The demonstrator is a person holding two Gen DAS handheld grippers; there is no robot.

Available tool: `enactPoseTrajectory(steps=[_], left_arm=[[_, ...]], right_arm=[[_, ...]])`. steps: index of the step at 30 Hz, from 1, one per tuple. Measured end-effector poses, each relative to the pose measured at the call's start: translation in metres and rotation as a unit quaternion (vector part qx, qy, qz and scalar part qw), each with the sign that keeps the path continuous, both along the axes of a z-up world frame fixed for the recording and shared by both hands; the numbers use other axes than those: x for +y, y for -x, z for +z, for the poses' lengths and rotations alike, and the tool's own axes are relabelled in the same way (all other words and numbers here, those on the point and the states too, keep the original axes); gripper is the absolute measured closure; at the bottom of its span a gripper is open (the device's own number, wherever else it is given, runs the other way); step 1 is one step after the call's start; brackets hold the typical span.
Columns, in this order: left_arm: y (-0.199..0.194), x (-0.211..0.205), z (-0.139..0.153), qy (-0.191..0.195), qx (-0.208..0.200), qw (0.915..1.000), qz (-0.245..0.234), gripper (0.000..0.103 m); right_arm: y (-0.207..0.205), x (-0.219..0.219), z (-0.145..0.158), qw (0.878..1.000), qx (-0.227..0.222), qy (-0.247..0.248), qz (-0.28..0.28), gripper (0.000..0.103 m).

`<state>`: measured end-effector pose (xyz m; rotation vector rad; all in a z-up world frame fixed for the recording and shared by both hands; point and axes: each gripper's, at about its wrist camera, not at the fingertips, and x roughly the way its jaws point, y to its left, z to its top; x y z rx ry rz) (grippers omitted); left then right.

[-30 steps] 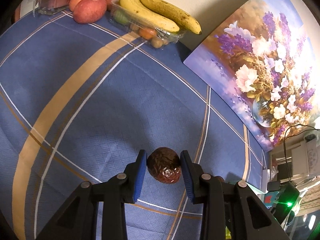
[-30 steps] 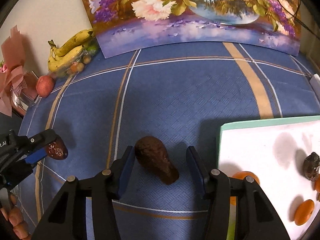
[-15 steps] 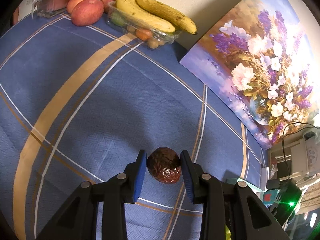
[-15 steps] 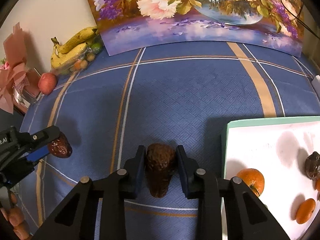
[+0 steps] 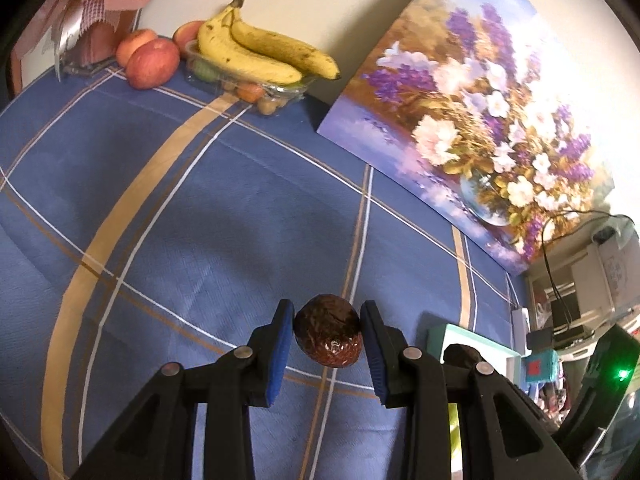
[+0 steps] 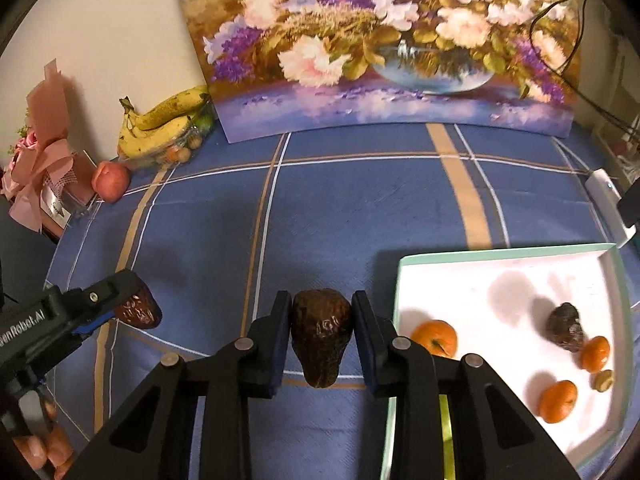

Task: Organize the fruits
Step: 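Carry the date with the right tool over the tray while the left tool carries its date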

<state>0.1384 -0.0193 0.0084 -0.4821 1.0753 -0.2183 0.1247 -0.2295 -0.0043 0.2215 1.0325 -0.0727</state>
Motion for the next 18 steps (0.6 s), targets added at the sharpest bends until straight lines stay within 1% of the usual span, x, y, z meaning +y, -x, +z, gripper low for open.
enactPoseTrajectory(steps=[8, 18], left_arm=[[0.015, -0.004, 0.017, -0.006, -0.019, 0.9998, -0.009, 0.067], [0.036, -0.006, 0.034, -0.006, -0.035, 0.9993, -0.015, 0.067]], right_arm=[[0.018, -0.001, 0.013, 1.000, -0.007, 0.014, 0.002, 0.071], [0.046, -0.005, 0.020, 1.000, -0.007, 0.013, -0.004, 0.071]])
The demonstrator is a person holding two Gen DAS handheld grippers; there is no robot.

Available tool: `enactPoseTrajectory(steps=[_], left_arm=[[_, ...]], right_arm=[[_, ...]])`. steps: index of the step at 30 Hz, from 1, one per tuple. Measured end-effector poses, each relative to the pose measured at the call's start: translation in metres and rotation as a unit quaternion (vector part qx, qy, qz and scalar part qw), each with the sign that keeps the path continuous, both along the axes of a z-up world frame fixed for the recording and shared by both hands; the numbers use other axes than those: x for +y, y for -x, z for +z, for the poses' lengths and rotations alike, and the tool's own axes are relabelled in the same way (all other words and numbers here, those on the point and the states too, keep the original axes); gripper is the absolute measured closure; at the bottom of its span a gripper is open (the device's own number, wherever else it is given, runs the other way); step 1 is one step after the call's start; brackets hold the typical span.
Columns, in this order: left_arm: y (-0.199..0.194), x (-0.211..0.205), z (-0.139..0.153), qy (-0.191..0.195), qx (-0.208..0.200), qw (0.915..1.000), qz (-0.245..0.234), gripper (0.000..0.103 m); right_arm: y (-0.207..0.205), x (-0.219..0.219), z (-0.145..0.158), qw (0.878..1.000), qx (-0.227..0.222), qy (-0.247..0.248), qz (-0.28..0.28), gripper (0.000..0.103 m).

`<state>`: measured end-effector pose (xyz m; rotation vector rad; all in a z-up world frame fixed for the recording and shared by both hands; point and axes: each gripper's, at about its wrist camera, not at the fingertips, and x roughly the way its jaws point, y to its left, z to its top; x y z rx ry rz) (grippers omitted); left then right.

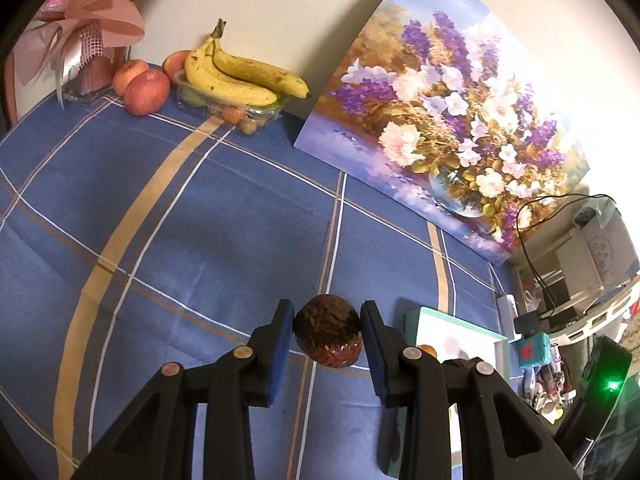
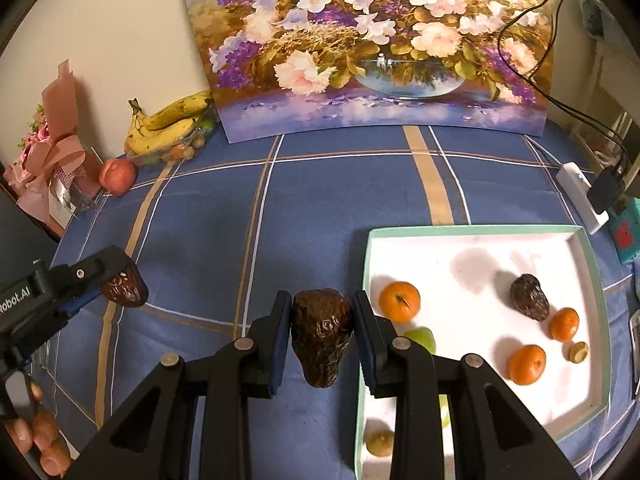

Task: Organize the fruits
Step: 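Carry the date with the right tool over the tray while the left tool carries its date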

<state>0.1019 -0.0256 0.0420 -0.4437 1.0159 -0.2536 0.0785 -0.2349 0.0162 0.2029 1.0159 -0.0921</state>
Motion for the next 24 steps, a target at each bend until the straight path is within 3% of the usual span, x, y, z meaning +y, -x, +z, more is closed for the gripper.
enactPoseTrajectory(steps=[11, 24], left_arm=[[0.028, -0.012, 0.012, 0.000, -0.012, 0.9997, -0.020, 0.067], [0.052, -0.051, 0.008, -0.003, -0.001, 0.9976, -0.070, 0.067]], right_arm=[[0.042, -0.005, 0.016, 1.000, -0.023, 0.000, 0.000, 0.071], [0.069, -0.029, 0.004, 1.000, -0.001, -0.008, -0.027, 0.071]])
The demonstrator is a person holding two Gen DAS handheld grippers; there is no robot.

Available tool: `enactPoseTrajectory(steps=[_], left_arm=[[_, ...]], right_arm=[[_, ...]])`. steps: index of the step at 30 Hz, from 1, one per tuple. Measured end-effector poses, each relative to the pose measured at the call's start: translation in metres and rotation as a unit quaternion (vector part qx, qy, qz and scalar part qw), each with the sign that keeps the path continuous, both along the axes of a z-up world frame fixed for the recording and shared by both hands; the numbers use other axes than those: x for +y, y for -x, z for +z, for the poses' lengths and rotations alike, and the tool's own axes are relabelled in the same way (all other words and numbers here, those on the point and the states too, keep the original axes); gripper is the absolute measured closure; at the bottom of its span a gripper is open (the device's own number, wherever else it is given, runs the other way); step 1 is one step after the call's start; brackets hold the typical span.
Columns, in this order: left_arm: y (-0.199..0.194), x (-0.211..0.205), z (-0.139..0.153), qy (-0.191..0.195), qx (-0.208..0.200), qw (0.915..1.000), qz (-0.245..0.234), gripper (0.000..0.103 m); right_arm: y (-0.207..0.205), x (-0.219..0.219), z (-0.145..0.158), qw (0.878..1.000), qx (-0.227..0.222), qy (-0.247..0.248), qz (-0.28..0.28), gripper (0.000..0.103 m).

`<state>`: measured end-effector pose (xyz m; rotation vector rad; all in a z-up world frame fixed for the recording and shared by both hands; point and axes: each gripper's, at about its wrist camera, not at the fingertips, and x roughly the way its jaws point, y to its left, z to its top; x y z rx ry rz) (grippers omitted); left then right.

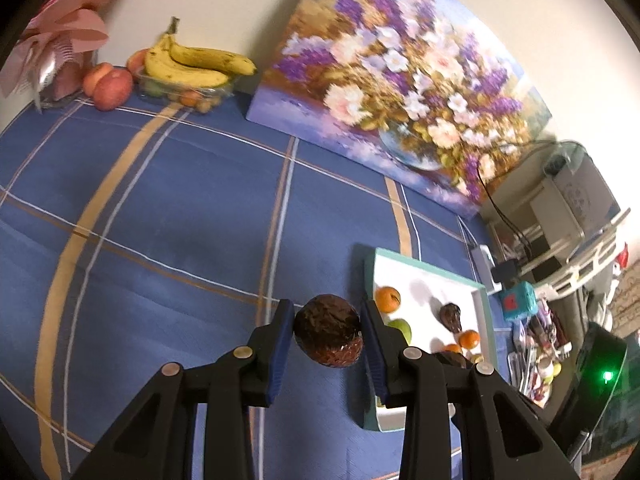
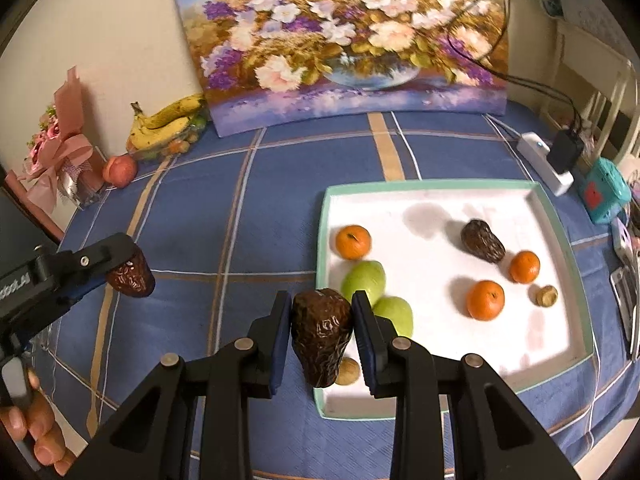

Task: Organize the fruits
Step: 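Carry the date with the right tool over the tray while the left tool carries its date, then open the right tool to drop its date in the tray while the left tool releases its date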

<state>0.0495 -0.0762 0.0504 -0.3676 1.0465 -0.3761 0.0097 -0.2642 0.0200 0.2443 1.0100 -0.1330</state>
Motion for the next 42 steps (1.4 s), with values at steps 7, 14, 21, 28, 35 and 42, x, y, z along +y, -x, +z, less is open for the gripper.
enactPoseTrajectory(steps=[7, 14, 21, 28, 35, 42], left_arm=[[0.006, -0.033, -0.010, 0.004, 0.018, 0.9990, -0.041, 0.067], [0.015, -0.074, -0.019, -0.010, 0.028, 0.9959, -0.085, 0.067], [0.030, -0.118, -0.029, -0.028, 0.036, 0.9891, -0.140, 0.066], [0.040, -0.148, -0.042, -0.029, 0.058, 0.9804, -0.186, 0.066], [0.045, -0.165, -0.060, -0.058, 0.073, 0.9737, -0.208, 0.066], [0.043, -0.173, -0.080, -0.076, 0.094, 0.9705, -0.209, 0.066]], right_arm=[[0.009, -0.045, -0.010, 0.998, 0.014, -0.009, -0.052, 0.071], [0.031, -0.100, -0.019, 0.990, 0.033, 0.011, -0.133, 0.071], [0.046, -0.130, -0.019, 0.984, 0.036, 0.015, -0.173, 0.071], [0.048, -0.143, -0.026, 0.982, 0.043, 0.007, -0.183, 0.071], [0.044, -0.141, -0.033, 0.983, 0.051, -0.001, -0.179, 0.071], [0.044, -0.142, -0.033, 0.983, 0.050, -0.002, -0.179, 0.071]])
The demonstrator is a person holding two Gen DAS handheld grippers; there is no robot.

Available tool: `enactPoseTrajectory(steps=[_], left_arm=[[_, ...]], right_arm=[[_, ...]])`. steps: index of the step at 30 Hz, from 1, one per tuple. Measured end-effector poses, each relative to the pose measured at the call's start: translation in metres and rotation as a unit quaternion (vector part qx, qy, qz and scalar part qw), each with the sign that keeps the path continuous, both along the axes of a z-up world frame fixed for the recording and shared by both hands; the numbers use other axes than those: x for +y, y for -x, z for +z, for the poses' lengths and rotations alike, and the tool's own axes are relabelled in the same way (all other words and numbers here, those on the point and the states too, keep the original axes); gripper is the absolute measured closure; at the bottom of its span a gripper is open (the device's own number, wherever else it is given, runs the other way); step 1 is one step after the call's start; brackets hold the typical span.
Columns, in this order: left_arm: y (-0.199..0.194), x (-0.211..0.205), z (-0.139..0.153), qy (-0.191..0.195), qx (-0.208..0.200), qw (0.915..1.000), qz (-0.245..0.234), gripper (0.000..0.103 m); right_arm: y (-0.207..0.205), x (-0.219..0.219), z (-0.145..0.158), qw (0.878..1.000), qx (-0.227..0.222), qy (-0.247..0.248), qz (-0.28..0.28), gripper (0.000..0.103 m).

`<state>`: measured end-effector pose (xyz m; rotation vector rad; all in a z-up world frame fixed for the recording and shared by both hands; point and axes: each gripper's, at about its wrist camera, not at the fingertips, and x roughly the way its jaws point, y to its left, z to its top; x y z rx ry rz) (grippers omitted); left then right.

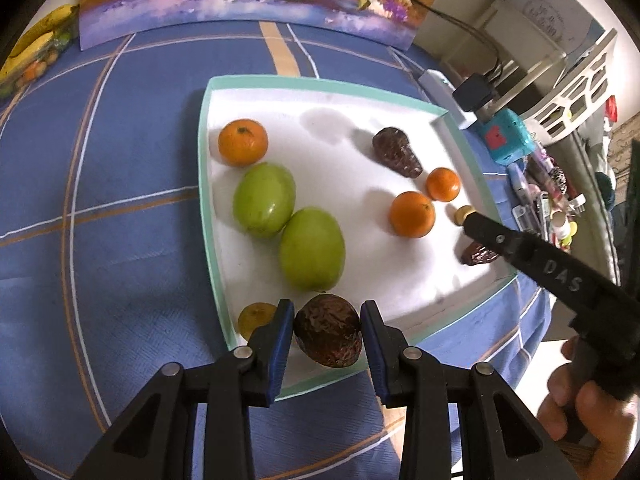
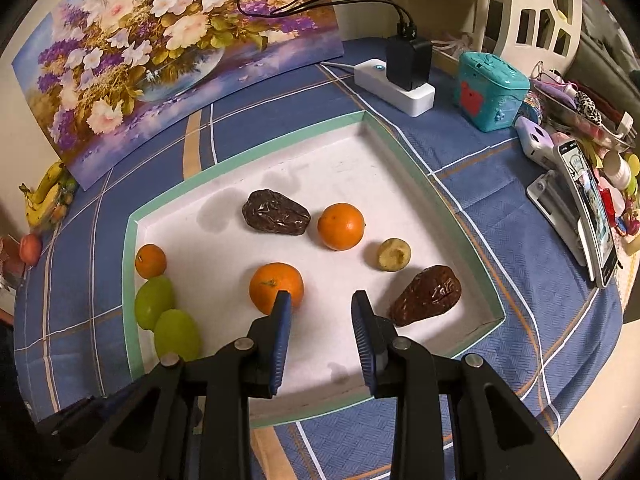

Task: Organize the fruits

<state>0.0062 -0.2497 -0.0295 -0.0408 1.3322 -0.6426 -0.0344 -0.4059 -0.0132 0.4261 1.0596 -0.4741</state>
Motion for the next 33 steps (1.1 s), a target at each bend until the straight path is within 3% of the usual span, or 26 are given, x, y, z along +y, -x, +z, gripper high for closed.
enactPoseTrajectory(steps=[20, 30, 33], left_arm=[[-0.003, 0.000, 0.013, 0.008, -0.008, 0.9999, -0.009, 0.065], [-0.028, 0.046, 0.022, -0.004, -0.021, 0.9967, 0.078, 0.063], [-0.035, 0.063, 0.020, -0.007, -0.015, 0.9941, 0.107, 0.055]], right_arm=[[-0.002, 0.004, 0.002, 1.000, 0.000, 0.006, 0.005, 0.071], [-0.009, 0.015, 0.001, 1.000, 0.005, 0.008, 0.025, 0.071], [-0.012, 0.023, 0.002, 0.999, 0.004, 0.004, 0.038, 0.071]])
